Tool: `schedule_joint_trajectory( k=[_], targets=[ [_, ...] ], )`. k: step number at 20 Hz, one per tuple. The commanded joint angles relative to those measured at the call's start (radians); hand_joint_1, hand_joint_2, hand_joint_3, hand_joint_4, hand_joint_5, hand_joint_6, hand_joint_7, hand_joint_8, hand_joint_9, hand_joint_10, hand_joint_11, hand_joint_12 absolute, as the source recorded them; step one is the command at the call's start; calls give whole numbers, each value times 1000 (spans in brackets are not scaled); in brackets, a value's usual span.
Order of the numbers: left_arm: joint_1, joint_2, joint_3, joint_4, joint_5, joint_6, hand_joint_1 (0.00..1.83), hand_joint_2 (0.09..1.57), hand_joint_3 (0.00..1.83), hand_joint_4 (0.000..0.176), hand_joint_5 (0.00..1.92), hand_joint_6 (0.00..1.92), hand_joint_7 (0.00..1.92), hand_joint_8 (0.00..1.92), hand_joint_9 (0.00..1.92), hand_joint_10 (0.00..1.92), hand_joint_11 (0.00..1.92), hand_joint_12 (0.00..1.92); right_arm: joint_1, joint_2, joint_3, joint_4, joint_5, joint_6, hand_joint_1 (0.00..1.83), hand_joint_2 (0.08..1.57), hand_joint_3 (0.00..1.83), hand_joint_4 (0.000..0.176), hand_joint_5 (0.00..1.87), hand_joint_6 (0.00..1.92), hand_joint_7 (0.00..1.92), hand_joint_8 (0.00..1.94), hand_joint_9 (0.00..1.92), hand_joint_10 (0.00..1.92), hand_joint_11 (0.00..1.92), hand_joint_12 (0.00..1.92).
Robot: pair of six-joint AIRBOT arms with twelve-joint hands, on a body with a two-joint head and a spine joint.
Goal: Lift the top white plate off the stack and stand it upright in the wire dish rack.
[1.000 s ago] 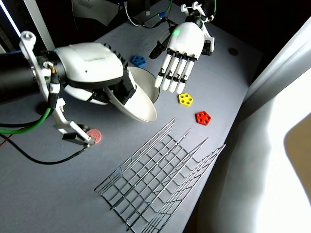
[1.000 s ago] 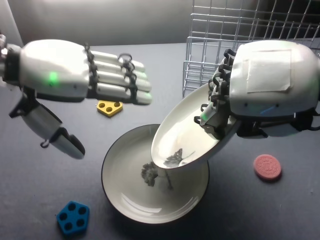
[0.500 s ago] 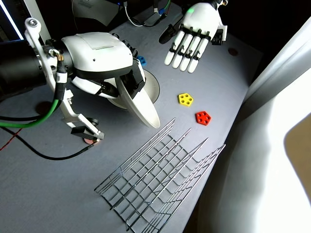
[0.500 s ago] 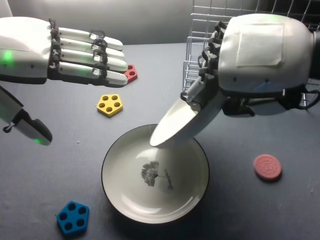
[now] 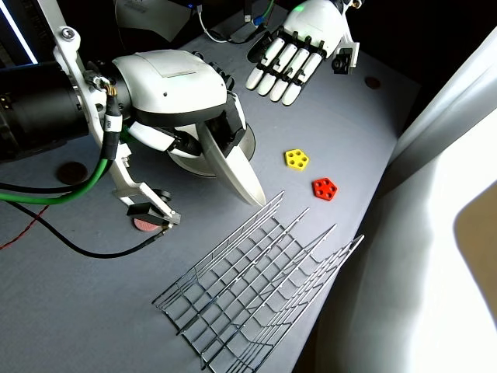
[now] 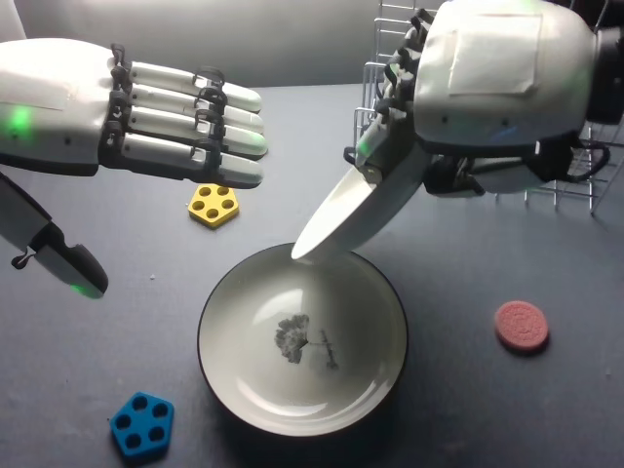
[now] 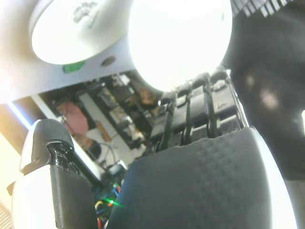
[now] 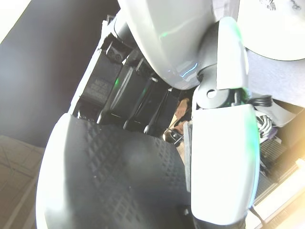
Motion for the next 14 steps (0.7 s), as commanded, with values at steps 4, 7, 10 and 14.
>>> schedule_joint_trajectory(
  k=[4,7,10,14],
  targets=[
    [-23,-18,-2,-76,-82,2,372,967,0,0,0,0,0,0,0,0,0,0,54,-15,41,67,71,-16,1508,997,0,0,1018,745,1203,401,1426,191,1142,1138],
    [-40,-29,-4,-76,-107,4,377,990,7,0,0,0,0,0,0,0,0,0,92,-29,68,81,70,-18,1506,1005,2,0,1016,793,1237,329,1346,326,1081,1219],
    [-45,-32,-4,-90,-100,8,359,973,0,0,0,0,0,0,0,0,17,8,110,-45,86,64,66,-18,1505,1008,0,0,1015,829,1302,173,1302,413,1065,1245],
    [-10,-31,15,-88,-56,42,359,976,0,0,0,0,0,0,0,0,0,2,134,-63,111,59,59,-18,1506,1004,1,0,1022,771,1235,332,1362,307,1080,1226]
  ],
)
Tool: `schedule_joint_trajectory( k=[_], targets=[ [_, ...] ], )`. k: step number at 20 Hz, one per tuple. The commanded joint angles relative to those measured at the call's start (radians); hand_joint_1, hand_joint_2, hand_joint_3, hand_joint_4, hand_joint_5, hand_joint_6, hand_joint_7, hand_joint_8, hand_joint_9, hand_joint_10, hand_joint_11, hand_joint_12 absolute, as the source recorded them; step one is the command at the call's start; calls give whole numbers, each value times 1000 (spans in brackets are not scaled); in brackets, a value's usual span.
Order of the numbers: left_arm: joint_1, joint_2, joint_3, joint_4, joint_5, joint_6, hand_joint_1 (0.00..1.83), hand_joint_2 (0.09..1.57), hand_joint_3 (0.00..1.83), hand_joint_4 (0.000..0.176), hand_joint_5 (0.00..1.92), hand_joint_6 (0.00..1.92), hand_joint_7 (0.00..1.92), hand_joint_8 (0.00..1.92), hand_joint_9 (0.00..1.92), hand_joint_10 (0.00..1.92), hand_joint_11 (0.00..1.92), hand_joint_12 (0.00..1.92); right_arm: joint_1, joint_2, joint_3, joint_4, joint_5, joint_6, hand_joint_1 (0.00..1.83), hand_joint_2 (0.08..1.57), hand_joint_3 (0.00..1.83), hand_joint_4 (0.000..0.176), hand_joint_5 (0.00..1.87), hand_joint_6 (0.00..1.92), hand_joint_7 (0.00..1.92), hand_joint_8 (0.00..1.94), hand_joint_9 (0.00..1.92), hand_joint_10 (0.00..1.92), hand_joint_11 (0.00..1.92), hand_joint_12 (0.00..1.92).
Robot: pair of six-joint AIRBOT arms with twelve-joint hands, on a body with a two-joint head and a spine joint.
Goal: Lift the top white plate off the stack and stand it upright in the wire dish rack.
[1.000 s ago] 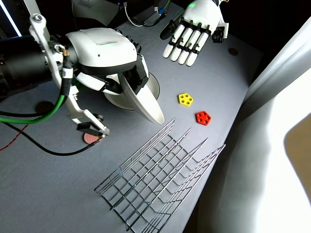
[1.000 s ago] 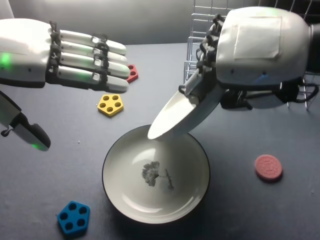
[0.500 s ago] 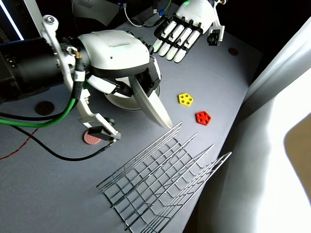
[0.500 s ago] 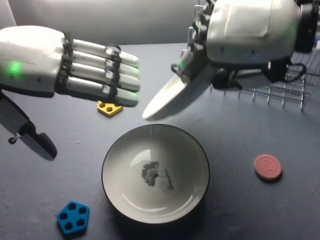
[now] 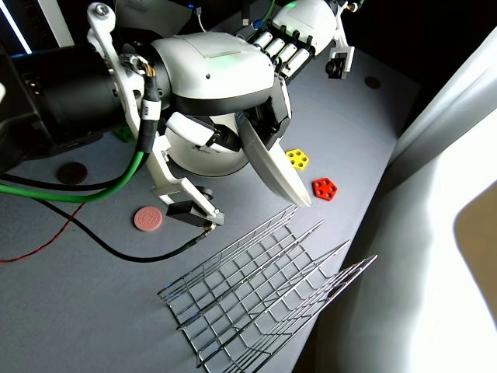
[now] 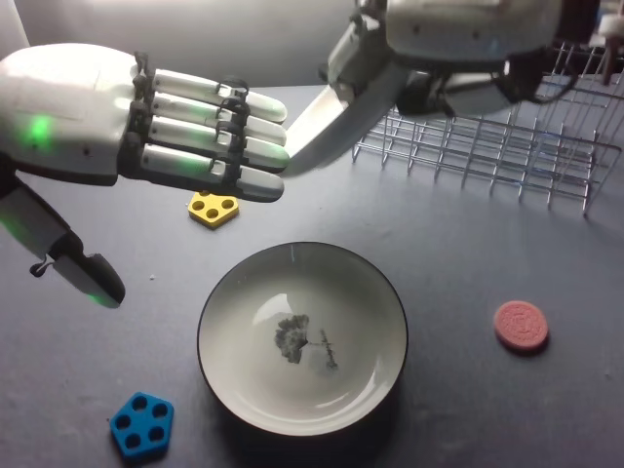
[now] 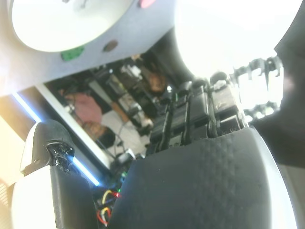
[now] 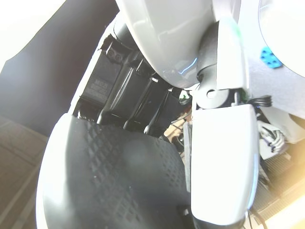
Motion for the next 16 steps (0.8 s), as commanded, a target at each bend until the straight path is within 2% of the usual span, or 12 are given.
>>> schedule_joint_trajectory(
  k=[1,7,9,16],
  targets=[
    [-9,5,16,-99,-29,6,357,980,1,0,0,0,0,0,0,0,4,4,26,12,8,66,67,-14,1506,1007,0,0,1017,810,1208,362,1335,356,1094,1192],
    [19,-25,144,-127,16,9,370,977,0,0,0,0,0,0,0,0,0,0,93,-3,54,64,76,-15,1505,1012,0,0,1012,883,1282,210,1267,442,1061,1226],
    [33,-30,177,-133,31,12,345,980,1,0,0,0,0,0,0,0,0,0,128,-11,76,60,77,-15,1506,1008,0,0,1025,864,1283,233,1274,409,1077,1203],
    [59,-17,181,-180,27,38,370,981,1,0,0,0,0,0,0,0,15,7,219,-10,92,56,54,-13,1505,1013,0,0,1029,866,1255,286,1271,414,1036,1251]
  ],
)
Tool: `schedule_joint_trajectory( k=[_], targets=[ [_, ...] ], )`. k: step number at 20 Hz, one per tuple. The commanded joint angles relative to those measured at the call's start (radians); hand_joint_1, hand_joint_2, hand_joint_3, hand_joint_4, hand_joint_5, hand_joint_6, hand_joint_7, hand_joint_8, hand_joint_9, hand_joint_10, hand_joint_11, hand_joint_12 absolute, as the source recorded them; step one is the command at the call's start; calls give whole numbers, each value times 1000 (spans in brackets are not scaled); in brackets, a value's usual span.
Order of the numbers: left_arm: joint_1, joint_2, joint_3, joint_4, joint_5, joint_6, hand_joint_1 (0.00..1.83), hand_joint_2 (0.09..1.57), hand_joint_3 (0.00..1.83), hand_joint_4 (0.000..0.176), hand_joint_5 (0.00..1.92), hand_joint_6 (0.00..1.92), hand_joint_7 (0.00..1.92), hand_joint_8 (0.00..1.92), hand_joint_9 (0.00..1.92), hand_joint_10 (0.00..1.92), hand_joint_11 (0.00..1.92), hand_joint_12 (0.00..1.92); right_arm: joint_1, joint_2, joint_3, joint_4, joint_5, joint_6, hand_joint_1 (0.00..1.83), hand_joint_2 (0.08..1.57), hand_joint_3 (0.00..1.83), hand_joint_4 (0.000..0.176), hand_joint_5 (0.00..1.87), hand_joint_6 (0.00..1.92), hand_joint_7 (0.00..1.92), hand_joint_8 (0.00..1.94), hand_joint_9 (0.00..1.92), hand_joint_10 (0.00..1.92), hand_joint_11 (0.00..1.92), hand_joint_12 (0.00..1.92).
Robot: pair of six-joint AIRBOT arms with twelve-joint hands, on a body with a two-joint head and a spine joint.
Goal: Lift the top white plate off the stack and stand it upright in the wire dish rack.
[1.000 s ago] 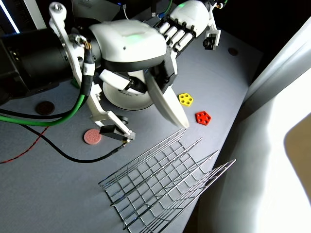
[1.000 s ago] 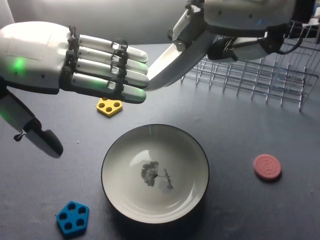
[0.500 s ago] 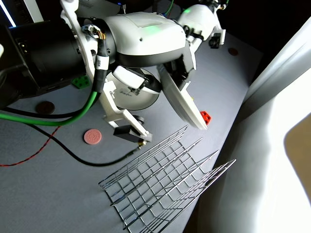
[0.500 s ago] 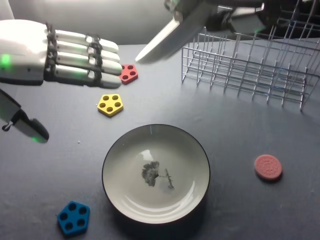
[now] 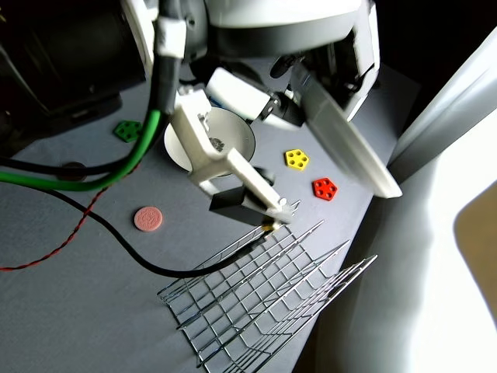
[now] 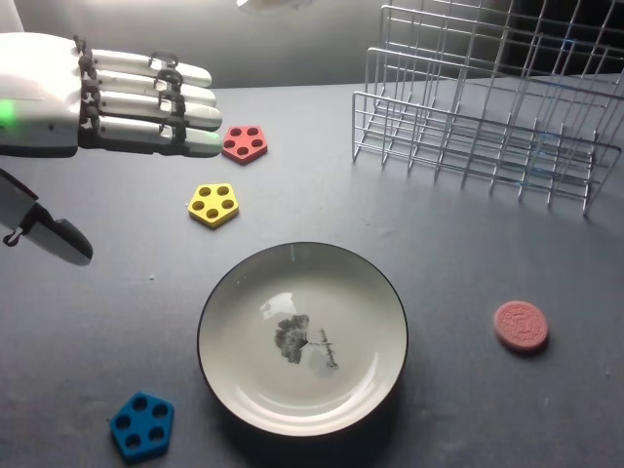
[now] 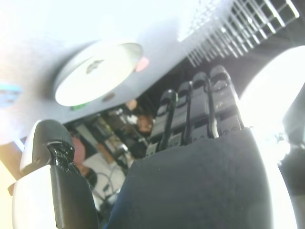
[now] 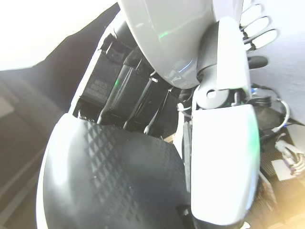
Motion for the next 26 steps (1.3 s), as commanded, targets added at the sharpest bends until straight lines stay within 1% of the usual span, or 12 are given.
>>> schedule_joint_trajectory(
  k=[1,6,7,8,10,13,15,16,18,20,24,26],
  targets=[
    [-13,10,-1,-89,-49,1,370,982,1,0,0,0,0,0,0,0,15,7,27,19,0,62,31,-3,1505,1014,0,0,1029,867,1254,287,1271,414,1035,1251],
    [11,24,-43,-91,-56,2,370,975,0,0,0,0,0,0,0,0,3,1,36,45,-10,63,-56,41,1505,1014,1,0,1023,877,1226,350,1255,440,1055,1228],
    [11,25,-46,-88,-53,2,354,977,0,0,0,0,0,0,0,0,0,0,36,47,-5,63,-62,59,1495,1076,0,0,880,1048,1036,648,1092,696,935,1368],
    [8,26,-47,-80,-56,2,351,978,0,0,0,0,0,0,0,0,0,0,39,49,2,63,-74,95,1490,1102,2,0,821,1129,959,776,1021,817,885,1439],
    [3,24,-42,-70,-52,2,356,975,0,0,0,0,0,0,0,0,4,2,51,55,7,63,-102,156,1502,1030,1,0,973,961,1130,506,1227,504,1044,1250],
    [8,25,-45,-61,-48,2,356,970,0,0,0,0,0,0,0,0,1,0,78,64,4,63,-118,194,1506,1008,0,0,1003,857,1249,279,1312,387,1102,1183],
    [11,30,-48,-57,-44,0,365,972,0,0,0,0,0,0,0,0,0,0,99,71,-2,63,-121,196,1506,1005,0,0,1019,825,1243,276,1331,366,1108,1175],
    [12,31,-49,-57,-45,-14,383,966,0,0,0,0,0,0,0,0,14,6,109,74,-3,63,-127,201,1501,1015,0,0,1013,868,1211,264,1281,455,1116,1198],
    [17,37,-54,-53,-49,-36,377,969,0,0,0,0,0,0,0,0,8,4,123,80,-4,49,-150,248,1500,1020,0,0,1010,880,1189,297,1259,495,1103,1218],
    [25,50,-58,-53,-61,-52,376,965,0,0,0,0,0,0,0,0,25,12,136,91,-4,-18,-177,388,1500,1018,0,0,1013,873,1175,339,1260,489,1115,1198],
    [-31,44,-38,15,-97,-8,369,976,3,0,0,0,0,0,0,0,0,0,136,105,-4,-128,-205,580,1500,1023,0,0,972,969,1232,221,1241,510,1094,1223],
    [-37,39,-33,31,-84,7,338,979,3,0,0,0,0,0,0,0,0,0,136,118,-1,-180,-211,681,1503,1024,2,0,972,982,1167,414,1240,480,1079,1197]
  ],
)
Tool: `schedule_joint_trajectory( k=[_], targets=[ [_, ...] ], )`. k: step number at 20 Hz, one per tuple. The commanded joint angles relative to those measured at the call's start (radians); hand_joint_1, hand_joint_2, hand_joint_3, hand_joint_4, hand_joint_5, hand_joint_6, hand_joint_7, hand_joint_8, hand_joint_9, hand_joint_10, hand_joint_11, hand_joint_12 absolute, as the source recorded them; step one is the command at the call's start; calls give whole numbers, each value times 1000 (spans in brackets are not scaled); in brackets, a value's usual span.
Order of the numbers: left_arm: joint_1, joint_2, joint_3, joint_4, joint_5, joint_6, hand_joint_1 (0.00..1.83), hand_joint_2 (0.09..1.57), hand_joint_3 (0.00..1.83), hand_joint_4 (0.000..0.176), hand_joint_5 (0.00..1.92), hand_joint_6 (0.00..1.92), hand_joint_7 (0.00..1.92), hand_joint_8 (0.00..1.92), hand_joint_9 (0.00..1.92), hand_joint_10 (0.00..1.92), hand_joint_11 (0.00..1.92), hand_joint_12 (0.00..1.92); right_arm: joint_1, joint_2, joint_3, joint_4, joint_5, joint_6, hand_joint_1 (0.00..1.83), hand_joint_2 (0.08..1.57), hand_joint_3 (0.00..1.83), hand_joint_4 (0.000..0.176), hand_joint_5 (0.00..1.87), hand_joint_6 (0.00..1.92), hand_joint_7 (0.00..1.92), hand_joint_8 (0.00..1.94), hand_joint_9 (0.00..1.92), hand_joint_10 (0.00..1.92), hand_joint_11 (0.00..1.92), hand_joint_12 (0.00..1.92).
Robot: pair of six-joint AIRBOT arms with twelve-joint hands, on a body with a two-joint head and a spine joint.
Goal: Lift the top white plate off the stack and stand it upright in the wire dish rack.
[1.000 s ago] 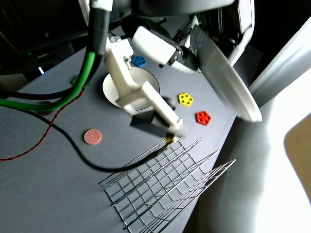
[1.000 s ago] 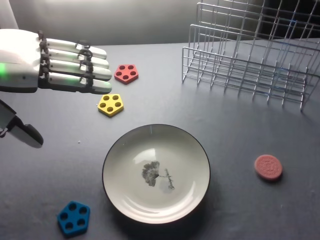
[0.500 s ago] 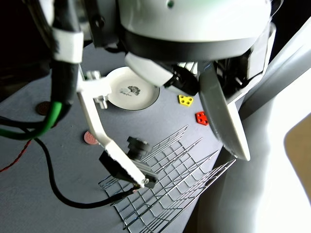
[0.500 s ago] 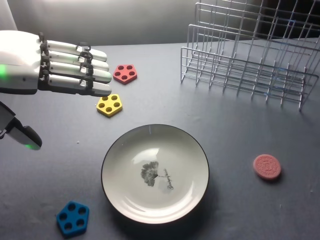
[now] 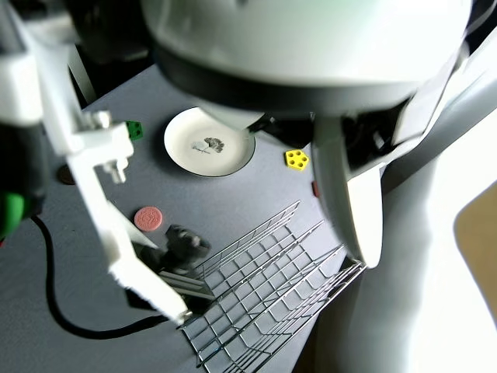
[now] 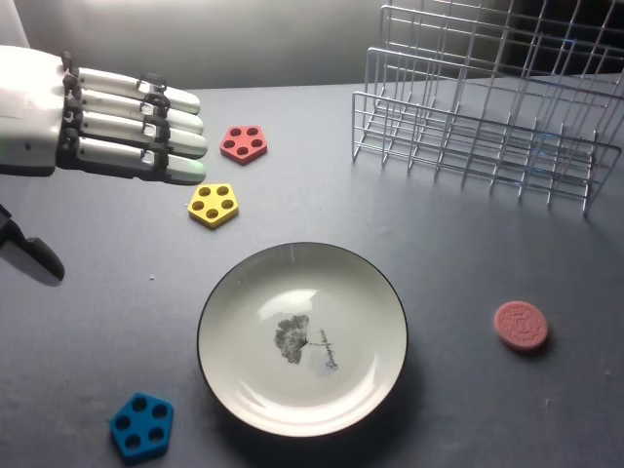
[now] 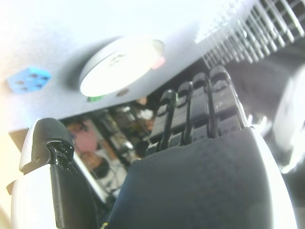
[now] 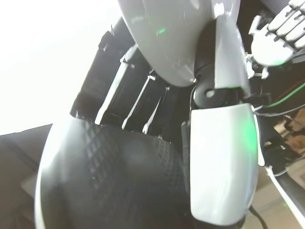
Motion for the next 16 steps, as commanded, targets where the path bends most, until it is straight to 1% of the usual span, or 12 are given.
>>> schedule_joint_trajectory(
  k=[1,2,3,4,5,6,8,11,12,13,15,16],
  targets=[
    [-17,1,10,-82,-39,5,354,968,0,0,0,0,0,0,0,0,0,0,25,20,3,35,30,27,1502,1024,0,0,988,962,1164,425,1223,502,1078,1195],
    [-6,0,8,-89,-17,13,351,969,0,0,0,0,0,0,0,0,3,1,25,30,-1,29,29,43,1503,1022,0,0,1014,927,1126,492,1245,463,1080,1186],
    [12,1,-1,-103,5,13,365,969,0,0,0,0,0,0,0,0,0,0,25,39,-6,29,22,58,1491,1102,0,0,863,1099,905,797,1055,788,926,1380],
    [30,4,-15,-120,29,12,369,969,0,0,0,0,0,0,0,0,0,0,29,50,-10,29,19,83,1486,1128,0,0,801,1182,823,917,980,916,868,1464],
    [40,7,-22,-129,33,13,371,971,0,0,0,0,0,0,0,0,3,1,30,56,-11,29,18,101,1482,1146,0,0,768,1241,771,977,933,988,840,1504],
    [49,11,-30,-144,41,15,392,961,0,0,0,0,0,0,0,0,0,0,33,65,-16,21,14,131,1491,1100,0,0,862,1166,902,827,1023,856,940,1385],
    [61,19,-32,-169,55,17,396,956,0,0,0,0,0,0,0,0,12,5,35,84,-30,-29,12,211,1494,1075,1,0,895,1106,961,772,1069,782,997,1317],
    [37,31,-16,-171,62,14,393,957,0,0,0,0,0,0,0,0,15,7,31,94,-36,-91,12,321,1494,1073,1,0,897,1096,970,764,1077,772,1003,1311],
    [27,31,-9,-161,65,12,362,964,0,0,0,0,0,0,0,0,2,1,31,95,-33,-116,10,369,1484,1139,0,0,771,1234,863,898,929,978,839,1509],
    [26,31,-8,-157,71,8,312,973,4,0,0,0,0,0,0,0,0,0,32,95,-31,-130,6,394,1484,1135,0,0,768,1226,892,853,943,960,817,1541],
    [37,32,-12,-148,83,-23,322,962,0,0,0,0,0,0,0,0,0,0,32,95,-22,-197,-4,498,1484,1133,0,0,781,1205,898,827,948,964,810,1554],
    [52,34,-19,-148,92,-29,322,965,0,0,0,0,0,0,0,0,0,0,31,95,-18,-228,-6,556,1483,1139,0,0,767,1222,875,854,939,985,807,1557]
  ],
)
